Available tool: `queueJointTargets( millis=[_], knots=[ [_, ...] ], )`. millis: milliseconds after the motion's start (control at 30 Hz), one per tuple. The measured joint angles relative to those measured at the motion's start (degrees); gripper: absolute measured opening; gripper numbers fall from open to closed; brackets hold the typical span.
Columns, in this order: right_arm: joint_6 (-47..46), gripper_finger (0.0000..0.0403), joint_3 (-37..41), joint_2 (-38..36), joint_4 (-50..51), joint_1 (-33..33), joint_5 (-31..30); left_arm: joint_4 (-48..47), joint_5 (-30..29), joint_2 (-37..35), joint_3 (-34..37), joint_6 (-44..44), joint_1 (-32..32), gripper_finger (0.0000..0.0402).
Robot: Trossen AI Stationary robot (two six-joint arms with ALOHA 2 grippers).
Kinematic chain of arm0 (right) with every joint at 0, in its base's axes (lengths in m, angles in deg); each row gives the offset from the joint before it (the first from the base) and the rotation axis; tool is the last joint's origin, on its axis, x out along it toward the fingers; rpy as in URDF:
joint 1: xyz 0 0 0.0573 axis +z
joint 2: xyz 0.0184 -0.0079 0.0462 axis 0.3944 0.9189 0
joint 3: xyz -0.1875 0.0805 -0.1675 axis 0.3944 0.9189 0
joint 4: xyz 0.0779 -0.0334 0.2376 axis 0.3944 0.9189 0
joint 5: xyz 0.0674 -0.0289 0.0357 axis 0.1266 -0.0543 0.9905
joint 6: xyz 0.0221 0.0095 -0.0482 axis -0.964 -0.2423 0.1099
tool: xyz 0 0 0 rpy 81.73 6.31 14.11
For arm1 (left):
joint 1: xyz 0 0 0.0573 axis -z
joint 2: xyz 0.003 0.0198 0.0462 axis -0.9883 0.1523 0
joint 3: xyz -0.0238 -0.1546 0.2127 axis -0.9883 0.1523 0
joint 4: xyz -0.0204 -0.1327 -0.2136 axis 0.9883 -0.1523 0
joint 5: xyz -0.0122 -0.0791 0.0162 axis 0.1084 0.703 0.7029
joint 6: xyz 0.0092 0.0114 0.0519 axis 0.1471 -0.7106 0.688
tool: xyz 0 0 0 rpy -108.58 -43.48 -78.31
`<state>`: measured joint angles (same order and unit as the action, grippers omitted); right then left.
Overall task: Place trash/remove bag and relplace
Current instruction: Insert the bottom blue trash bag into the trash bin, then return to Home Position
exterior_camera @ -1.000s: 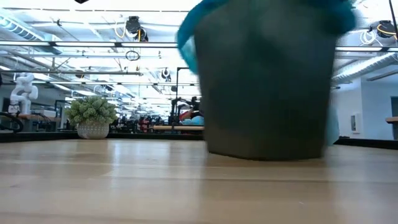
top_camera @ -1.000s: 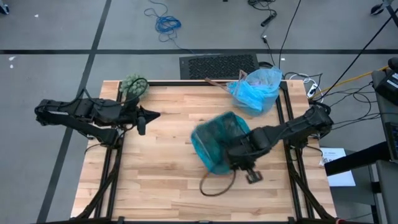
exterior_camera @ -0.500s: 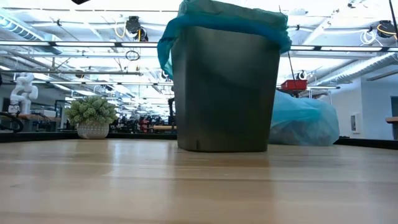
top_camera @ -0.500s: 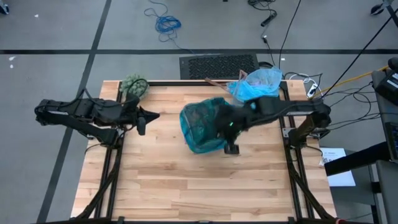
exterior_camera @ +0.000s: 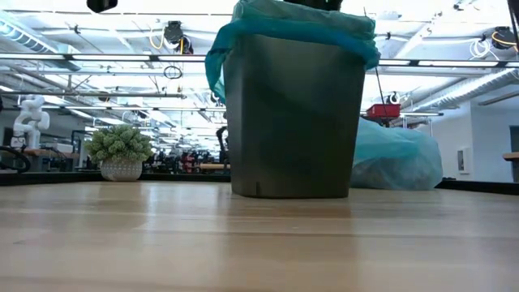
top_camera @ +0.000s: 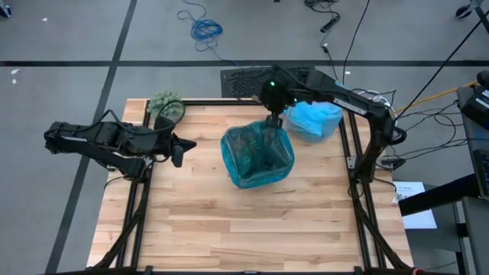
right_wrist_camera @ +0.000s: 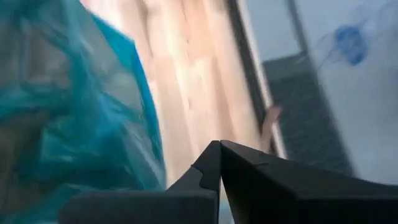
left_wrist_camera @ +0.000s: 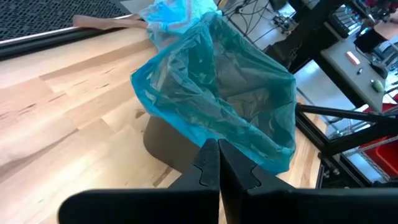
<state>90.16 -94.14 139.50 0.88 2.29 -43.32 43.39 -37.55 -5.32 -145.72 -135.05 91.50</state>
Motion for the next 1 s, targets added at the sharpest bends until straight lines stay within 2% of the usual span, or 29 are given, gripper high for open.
queueJointTargets(
  millis=[167, 500, 767, 900, 1000],
  knots=[
    [0.9, 0.0, 2.8, 2.3, 4.3, -4.8, 10.5, 0.0, -0.2, 0.0, 0.0, -0.1, 0.0, 0.0],
    [-5.5, 0.0, 4.4, 1.8, 10.4, -4.0, 22.5, -1.3, -0.7, 0.0, 0.0, -0.5, 0.0, 0.0],
    [-10.6, 0.0, 4.4, -2.3, 9.2, -3.3, 20.8, -2.9, -0.7, 0.0, 0.0, -1.5, 0.0, 0.0],
    [-9.5, 0.0, 4.4, -7.8, 8.3, -1.9, 18.2, -2.4, 0.7, 0.0, 0.0, -0.9, 0.0, 0.0],
    [-6.6, 0.0, 4.4, -13.6, 5.9, 0.7, 18.5, 0.5, -0.1, 0.0, 0.0, 4.8, 0.9, 0.0]
  ],
)
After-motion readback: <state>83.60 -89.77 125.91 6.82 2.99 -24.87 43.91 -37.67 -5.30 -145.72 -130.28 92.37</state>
